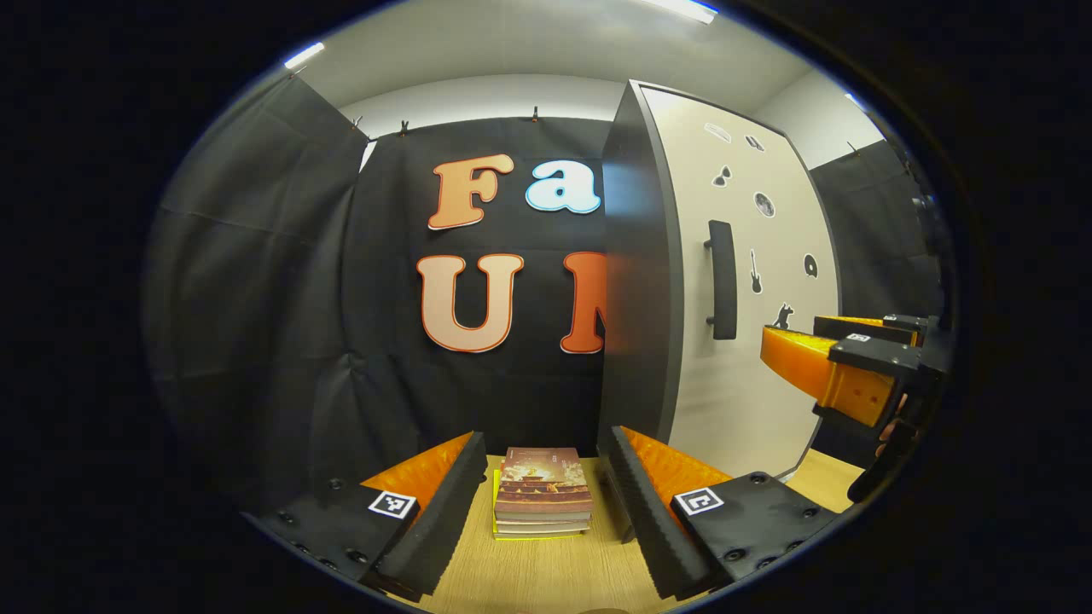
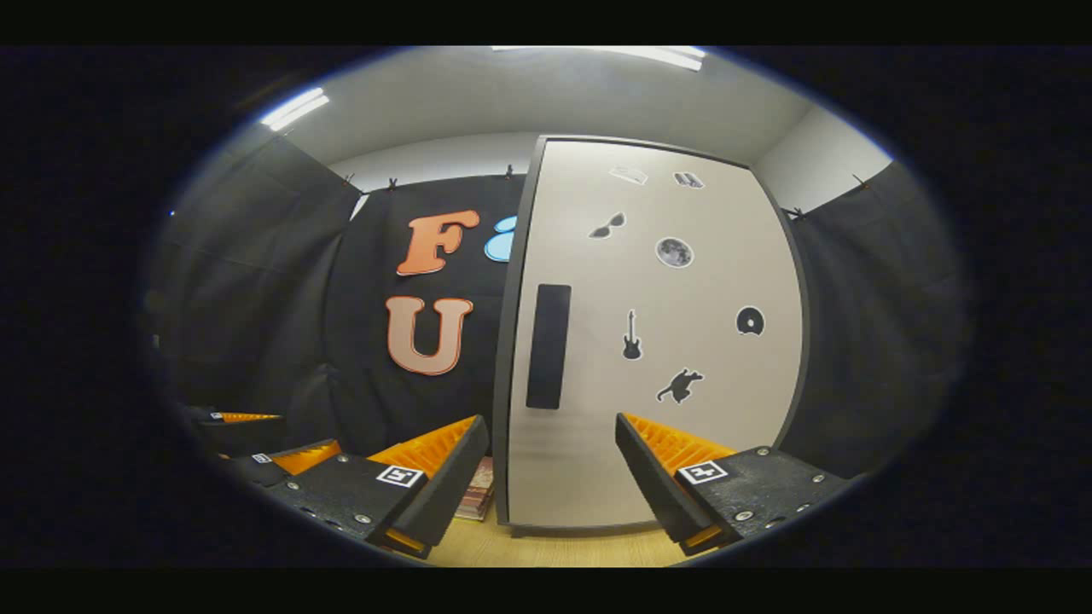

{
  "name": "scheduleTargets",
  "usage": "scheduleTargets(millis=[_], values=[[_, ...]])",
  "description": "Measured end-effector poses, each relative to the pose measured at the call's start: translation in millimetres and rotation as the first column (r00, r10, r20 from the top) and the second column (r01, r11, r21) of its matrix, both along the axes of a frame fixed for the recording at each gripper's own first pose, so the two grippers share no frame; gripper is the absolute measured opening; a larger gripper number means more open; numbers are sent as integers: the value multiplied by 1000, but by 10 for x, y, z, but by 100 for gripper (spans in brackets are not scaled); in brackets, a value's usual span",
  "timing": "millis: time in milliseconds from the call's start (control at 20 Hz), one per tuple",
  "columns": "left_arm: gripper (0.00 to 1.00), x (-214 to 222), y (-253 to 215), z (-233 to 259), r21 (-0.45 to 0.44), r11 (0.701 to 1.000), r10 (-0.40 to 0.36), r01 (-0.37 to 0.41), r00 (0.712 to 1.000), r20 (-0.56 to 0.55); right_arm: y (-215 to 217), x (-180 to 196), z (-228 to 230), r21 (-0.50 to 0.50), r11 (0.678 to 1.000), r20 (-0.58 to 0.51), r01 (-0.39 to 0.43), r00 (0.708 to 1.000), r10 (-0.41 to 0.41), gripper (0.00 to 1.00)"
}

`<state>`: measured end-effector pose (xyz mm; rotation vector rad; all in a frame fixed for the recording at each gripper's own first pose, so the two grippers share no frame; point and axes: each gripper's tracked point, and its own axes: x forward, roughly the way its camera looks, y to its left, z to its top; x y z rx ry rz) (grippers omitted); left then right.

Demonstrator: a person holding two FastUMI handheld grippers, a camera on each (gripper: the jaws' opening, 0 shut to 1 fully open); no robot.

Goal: Open the cabinet door with the right hand, grasp the bottle in the cabinet with the left hand and place it on the coaster, then close the cabinet door with the right hand.

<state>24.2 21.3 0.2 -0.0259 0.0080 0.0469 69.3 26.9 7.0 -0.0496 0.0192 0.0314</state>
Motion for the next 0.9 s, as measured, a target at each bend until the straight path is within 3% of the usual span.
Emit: scheduleTargets(millis=[250,450,550,650,900], values=[[94,60,44,-39,15,1000,-3,3,1000,-4,41,436,201,-13,1000,31,12,999,-11,93],[94,79,65,-117,3,1000,-9,9,1000,-20,23,760,406,31,999,59,19,998,-21,84],[94,77,96,-165,-9,1000,-11,10,999,-31,13,889,477,59,998,65,22,998,-26,74],[94,84,125,-186,-18,1000,-12,11,999,-38,40,981,499,87,996,61,17,998,-23,70],[94,93,197,-197,-2,1000,-15,15,999,-37,68,1135,397,139,990,22,39,999,-43,43]])
